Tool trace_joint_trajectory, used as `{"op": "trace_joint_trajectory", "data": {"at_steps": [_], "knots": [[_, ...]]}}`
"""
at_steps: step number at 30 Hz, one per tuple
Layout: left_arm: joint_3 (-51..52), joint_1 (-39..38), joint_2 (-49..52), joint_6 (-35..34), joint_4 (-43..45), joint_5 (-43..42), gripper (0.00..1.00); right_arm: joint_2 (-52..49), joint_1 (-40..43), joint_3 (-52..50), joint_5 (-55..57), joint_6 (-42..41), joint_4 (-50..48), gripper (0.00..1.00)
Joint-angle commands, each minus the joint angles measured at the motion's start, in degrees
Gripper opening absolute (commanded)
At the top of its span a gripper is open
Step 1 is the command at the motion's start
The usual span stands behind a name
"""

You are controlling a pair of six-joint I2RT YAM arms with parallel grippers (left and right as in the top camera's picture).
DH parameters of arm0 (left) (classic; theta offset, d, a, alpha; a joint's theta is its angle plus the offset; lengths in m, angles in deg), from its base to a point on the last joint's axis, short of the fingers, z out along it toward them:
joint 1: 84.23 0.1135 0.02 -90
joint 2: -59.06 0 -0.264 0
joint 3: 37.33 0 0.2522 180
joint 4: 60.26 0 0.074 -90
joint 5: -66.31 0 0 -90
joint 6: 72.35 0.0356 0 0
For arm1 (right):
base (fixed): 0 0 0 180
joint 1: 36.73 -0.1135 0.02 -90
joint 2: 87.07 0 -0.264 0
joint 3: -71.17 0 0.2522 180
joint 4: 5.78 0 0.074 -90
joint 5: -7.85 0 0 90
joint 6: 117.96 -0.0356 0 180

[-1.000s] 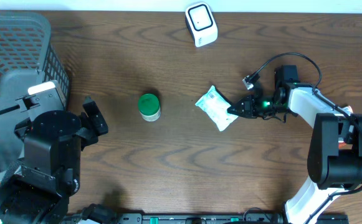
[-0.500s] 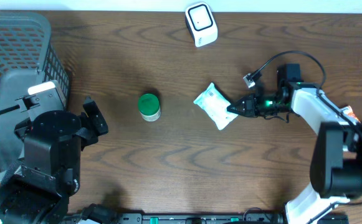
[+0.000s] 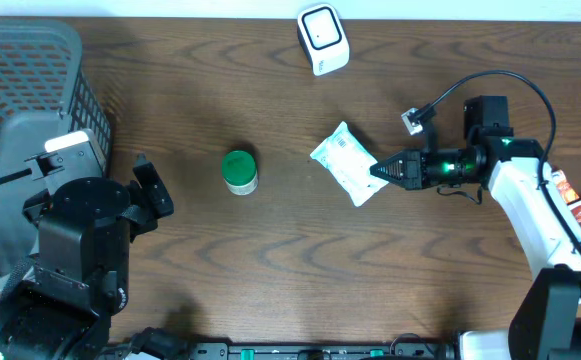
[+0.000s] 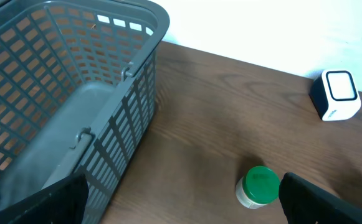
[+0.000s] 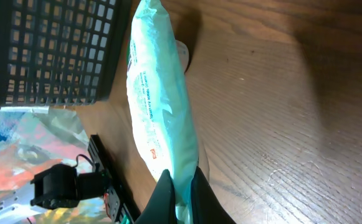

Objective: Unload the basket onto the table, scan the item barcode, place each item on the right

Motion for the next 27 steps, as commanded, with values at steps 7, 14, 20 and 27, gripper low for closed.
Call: {"op": "trace_joint_trajectory", "data": {"at_steps": [7,14,20,27], "knots": [[0.0,0.2,0.0,-0.1,0.0,0.7,0.98,1.7,0.0,0.1,-5.2,1.1,1.4,0.01],[0.0,0.2,0.0,-0.1,0.0,0.7,0.98,1.7,-0.2,0.1,3.2,3.0,-3.8,0.02],[0.0,0.2,0.0,-0.1,0.0,0.7,0.98,1.7,-2.5,0.1,27.6,3.0,-17.4,0.01],[0.0,0.2,0.0,-0.1,0.0,0.7,0.98,0.9,-7.0,0.1,37.6,3.0,-35.3,0.01]]}}
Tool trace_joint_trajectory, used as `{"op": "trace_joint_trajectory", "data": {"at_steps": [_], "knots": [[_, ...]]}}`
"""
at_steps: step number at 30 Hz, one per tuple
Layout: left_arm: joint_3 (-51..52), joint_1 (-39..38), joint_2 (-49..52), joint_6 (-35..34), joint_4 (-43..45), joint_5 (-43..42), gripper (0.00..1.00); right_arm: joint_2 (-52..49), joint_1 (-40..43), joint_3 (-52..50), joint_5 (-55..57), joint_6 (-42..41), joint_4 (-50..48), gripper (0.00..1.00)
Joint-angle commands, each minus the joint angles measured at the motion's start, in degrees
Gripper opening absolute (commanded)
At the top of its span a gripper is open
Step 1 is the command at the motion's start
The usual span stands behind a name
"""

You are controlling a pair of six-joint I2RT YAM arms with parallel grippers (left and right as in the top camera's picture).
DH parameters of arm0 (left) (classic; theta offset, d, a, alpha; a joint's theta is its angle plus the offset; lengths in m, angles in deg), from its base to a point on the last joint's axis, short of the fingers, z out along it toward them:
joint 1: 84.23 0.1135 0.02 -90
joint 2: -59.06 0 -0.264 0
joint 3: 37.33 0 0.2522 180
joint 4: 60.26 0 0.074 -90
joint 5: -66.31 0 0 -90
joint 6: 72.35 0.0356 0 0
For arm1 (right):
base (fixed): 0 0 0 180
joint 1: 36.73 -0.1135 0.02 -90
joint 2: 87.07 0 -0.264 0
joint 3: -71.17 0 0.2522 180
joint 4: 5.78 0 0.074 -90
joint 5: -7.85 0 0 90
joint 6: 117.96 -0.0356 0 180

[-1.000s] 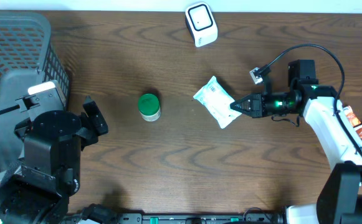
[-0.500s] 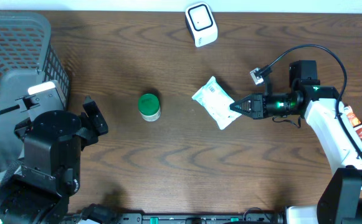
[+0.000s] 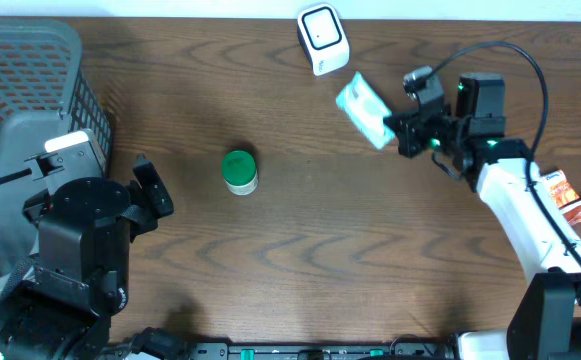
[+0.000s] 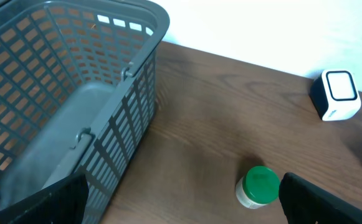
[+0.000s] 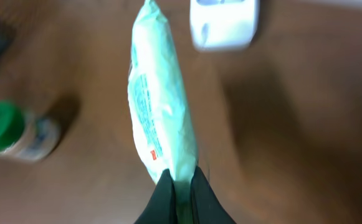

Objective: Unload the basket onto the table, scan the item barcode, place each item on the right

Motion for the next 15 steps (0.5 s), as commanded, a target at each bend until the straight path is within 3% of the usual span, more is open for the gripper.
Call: {"op": "trace_joint_trajectory", "data": {"at_steps": [1,3,8,15], "knots": [[0.0,0.2,0.0,-0.1,0.0,0.7,0.98,0.1,-2.7,0.2,13.0,1.0,-6.3,0.01],[0.0,0.2,0.0,-0.1,0.0,0.7,0.98,-1.6,-3.8,0.3,18.3,2.6,-12.0,0.01],[0.0,0.2,0.0,-0.1,0.0,0.7,0.98,-7.2,-4.0,4.2,18.8,4.5,-20.0,0.01],[0.0,0.2,0.0,-0.1,0.0,0.7,0.98,-21.4,-4.7,18.6,25.8,12.2,-21.1,0.01]]}}
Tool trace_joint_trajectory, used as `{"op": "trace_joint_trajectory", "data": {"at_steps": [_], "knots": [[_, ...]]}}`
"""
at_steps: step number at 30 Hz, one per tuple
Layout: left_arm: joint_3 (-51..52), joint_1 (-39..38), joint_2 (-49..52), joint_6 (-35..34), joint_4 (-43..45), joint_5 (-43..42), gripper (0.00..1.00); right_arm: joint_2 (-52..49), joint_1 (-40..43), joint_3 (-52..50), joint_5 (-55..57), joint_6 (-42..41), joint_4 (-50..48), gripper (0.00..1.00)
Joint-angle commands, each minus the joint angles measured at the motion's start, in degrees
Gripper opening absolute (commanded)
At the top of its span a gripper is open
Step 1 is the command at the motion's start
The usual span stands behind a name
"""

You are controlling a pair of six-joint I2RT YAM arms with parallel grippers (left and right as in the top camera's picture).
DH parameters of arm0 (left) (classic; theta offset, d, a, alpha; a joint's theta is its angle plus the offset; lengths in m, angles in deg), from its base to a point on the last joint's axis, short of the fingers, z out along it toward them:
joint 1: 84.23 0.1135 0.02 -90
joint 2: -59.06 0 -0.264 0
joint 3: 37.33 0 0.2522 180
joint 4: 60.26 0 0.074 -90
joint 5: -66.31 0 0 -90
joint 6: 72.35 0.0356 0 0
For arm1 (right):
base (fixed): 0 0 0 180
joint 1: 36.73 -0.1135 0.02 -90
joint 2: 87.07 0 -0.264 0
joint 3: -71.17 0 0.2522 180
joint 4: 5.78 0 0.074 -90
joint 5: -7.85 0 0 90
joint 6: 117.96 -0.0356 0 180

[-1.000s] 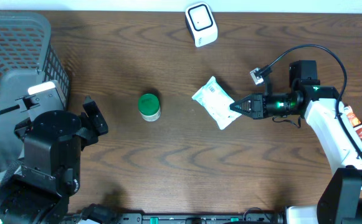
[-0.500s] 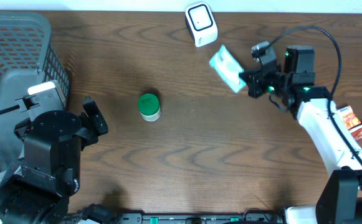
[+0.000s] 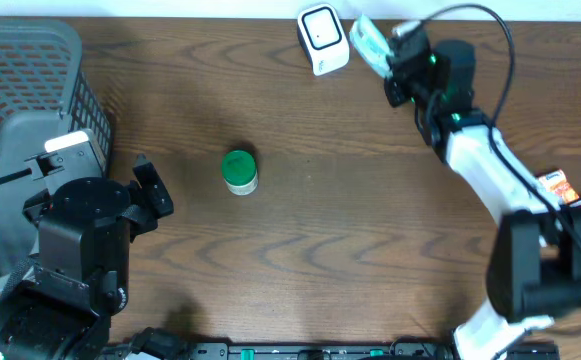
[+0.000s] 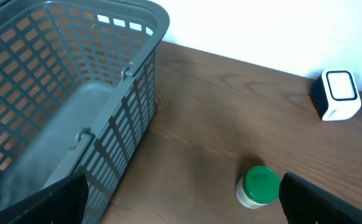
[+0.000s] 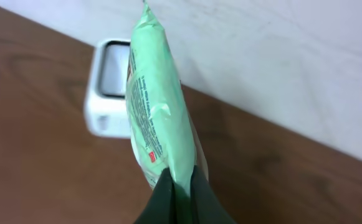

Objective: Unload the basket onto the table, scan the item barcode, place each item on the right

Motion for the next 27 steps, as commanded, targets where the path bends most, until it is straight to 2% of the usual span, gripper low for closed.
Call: {"op": "trace_joint_trajectory", "data": {"at_steps": [1,9,19,27], "knots": [[0.0,0.2,0.0,-0.1,0.0,0.7,0.98,-5.9,-1.1,8.4,7.0,6.6,-0.2,0.01],[0.0,0.2,0.0,-0.1,0.0,0.7,0.98,-13.5,-5.2,19.5,16.6,22.8,2.0,0.01],[0.0,0.2,0.0,-0.1,0.0,0.7,0.98,-18.7,-8.7,20.5,26.6,37.2,-2.8,0.01],[0.0,0.2,0.0,-0.1,0.0,0.7,0.98,-22.2,-13.0,20.5,30.1,48.0,-3.3,0.01]]}}
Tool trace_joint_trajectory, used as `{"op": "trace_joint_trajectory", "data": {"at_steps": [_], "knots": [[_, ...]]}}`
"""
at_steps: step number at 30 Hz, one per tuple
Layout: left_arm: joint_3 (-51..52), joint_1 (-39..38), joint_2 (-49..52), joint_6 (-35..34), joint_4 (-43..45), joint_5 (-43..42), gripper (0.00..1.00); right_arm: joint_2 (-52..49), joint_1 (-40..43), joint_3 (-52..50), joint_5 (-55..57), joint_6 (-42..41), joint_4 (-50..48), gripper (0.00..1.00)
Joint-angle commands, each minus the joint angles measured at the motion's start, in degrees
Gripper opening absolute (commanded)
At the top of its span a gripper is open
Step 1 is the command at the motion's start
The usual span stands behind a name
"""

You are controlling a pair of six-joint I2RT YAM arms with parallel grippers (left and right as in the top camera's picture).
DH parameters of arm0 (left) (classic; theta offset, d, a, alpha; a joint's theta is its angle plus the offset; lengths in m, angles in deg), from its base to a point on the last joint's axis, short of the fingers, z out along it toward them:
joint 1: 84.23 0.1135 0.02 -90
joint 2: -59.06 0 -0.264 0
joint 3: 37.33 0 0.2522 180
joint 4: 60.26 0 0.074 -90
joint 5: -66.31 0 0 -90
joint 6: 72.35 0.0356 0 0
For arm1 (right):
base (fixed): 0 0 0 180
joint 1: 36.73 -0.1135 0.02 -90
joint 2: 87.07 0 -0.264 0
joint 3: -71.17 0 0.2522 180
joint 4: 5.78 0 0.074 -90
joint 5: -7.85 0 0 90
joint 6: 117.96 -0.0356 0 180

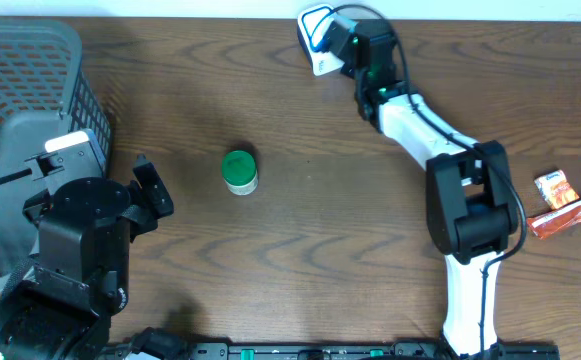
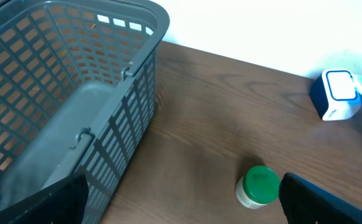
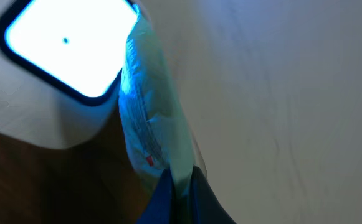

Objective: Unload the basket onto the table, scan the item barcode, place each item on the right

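The item is a pale green plastic packet (image 3: 151, 118), held on edge with my right gripper (image 3: 177, 186) shut on its lower seam. The packet sits right against the lit window of the white barcode scanner (image 3: 56, 68), and blue light falls on it. In the overhead view the right gripper (image 1: 348, 45) is beside the scanner (image 1: 315, 45) at the table's far edge, and it hides most of the packet. My left gripper (image 2: 181, 208) is open near the basket, with nothing between its fingers.
A grey mesh basket (image 1: 30, 60) fills the left side. A green-lidded jar (image 1: 238, 171) stands mid-table, to the right of the left gripper (image 1: 152, 190). Two snack packets (image 1: 565, 200) lie at the right edge. A pale wall runs behind the scanner.
My right gripper has moved left with the packet, from just right of the scanner to right against its window, which now shines bright on the packet. The left arm is unchanged.
The right gripper was shut on the packet at the table's middle right. Then it held the packet nearer the back, below and right of the scanner. Then it was at the scanner's right side, and now the packet is against the lit window.
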Motion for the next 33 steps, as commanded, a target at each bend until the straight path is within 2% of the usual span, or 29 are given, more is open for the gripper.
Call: {"op": "trace_joint_trajectory", "data": {"at_steps": [1,9,17,20,26,30,33], "knots": [[0.0,0.2,0.0,-0.1,0.0,0.7,0.98,-2.1,-3.1,1.3,3.8,8.0,-0.5,0.01],[0.0,0.2,0.0,-0.1,0.0,0.7,0.98,-7.8,-6.3,1.3,9.0,14.8,-1.4,0.01],[0.0,0.2,0.0,-0.1,0.0,0.7,0.98,-7.6,-7.2,1.3,12.6,13.2,0.2,0.01],[0.0,0.2,0.0,-0.1,0.0,0.7,0.98,-5.7,-7.2,1.3,15.7,9.3,1.2,0.01],[0.0,0.2,0.0,-0.1,0.0,0.7,0.98,2.4,-6.7,1.3,17.7,1.9,12.9,0.01],[0.0,0.2,0.0,-0.1,0.0,0.7,0.98,10.3,-5.9,1.3,16.2,-8.3,28.0,0.01],[0.0,0.2,0.0,-0.1,0.0,0.7,0.98,16.2,-4.0,1.3,9.9,-17.2,40.1,0.01]]}}
